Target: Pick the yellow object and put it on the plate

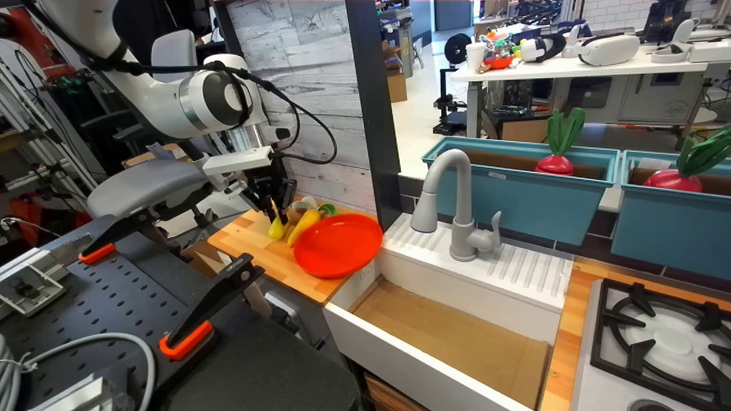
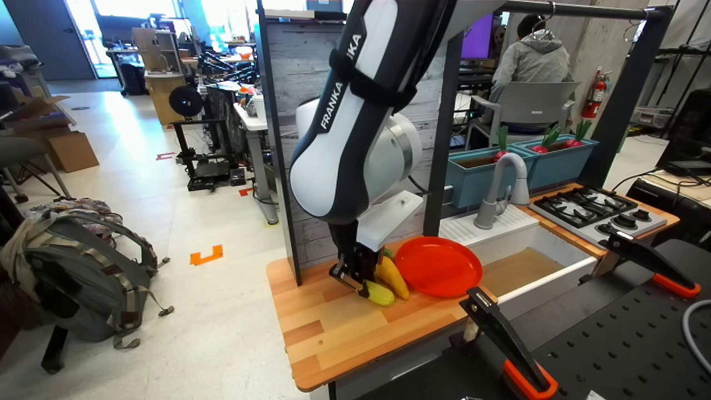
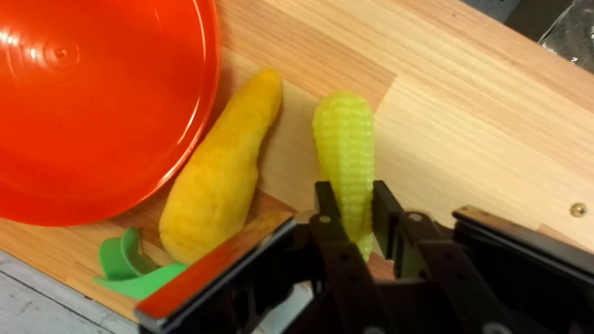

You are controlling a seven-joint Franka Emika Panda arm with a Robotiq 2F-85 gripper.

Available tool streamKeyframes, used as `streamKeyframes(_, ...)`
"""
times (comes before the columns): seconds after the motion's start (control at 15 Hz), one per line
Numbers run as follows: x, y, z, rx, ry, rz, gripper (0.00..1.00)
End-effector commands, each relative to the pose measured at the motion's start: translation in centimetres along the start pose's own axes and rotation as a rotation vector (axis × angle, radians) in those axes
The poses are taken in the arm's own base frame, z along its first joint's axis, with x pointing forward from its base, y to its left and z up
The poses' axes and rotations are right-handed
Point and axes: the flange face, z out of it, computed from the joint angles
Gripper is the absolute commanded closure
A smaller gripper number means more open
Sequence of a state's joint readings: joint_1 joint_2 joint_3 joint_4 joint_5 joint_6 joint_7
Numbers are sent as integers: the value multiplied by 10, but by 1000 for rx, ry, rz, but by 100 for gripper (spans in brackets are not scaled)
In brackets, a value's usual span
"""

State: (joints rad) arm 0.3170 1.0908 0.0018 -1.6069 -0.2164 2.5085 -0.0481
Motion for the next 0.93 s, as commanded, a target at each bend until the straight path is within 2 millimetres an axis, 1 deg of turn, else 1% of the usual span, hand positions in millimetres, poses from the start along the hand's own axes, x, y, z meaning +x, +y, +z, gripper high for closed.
streamKeyframes(0.0,-14,-2,-25,-9,28,-11,94)
streamKeyframes(0.27,-32,10,-55,0,94,29,94)
streamKeyframes(0.47,-45,32,-72,5,154,75,94)
streamKeyframes(0.67,-55,63,-77,2,169,133,94)
streamKeyframes(0.87,-66,95,-77,4,171,186,94)
